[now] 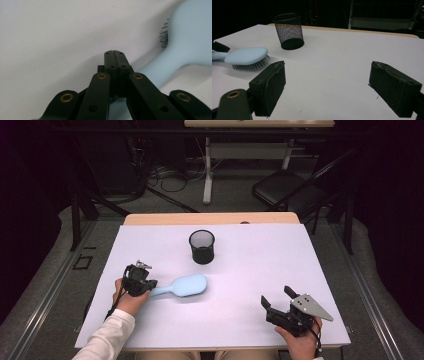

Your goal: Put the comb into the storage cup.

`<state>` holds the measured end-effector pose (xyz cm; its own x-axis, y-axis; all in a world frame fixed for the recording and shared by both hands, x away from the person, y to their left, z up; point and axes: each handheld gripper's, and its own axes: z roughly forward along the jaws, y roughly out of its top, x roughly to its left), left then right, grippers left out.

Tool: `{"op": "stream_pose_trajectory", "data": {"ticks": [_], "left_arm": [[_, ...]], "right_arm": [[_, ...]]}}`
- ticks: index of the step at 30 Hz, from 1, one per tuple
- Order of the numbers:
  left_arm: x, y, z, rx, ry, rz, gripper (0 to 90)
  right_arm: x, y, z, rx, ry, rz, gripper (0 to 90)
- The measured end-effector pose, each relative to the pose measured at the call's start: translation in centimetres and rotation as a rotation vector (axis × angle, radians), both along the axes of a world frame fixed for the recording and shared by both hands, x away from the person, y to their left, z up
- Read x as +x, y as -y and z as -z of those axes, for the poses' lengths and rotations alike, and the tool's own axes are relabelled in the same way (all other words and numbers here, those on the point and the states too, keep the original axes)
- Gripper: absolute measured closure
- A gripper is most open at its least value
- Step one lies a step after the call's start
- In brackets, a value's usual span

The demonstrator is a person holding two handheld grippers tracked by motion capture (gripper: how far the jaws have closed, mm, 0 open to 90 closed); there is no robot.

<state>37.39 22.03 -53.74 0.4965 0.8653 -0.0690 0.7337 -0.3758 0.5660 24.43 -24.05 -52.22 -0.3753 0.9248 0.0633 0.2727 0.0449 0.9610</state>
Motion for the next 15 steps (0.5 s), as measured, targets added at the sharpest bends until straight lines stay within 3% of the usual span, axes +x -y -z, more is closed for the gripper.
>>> {"op": "stream_pose_trajectory", "data": {"ticks": [15], "left_arm": [[-2.9, -0.4, 0.5, -0.034, 0.019, 0.028, 90.0]], "right_arm": [[0.0, -0.1, 0.0, 0.000, 0.001, 0.001, 13.3]]}}
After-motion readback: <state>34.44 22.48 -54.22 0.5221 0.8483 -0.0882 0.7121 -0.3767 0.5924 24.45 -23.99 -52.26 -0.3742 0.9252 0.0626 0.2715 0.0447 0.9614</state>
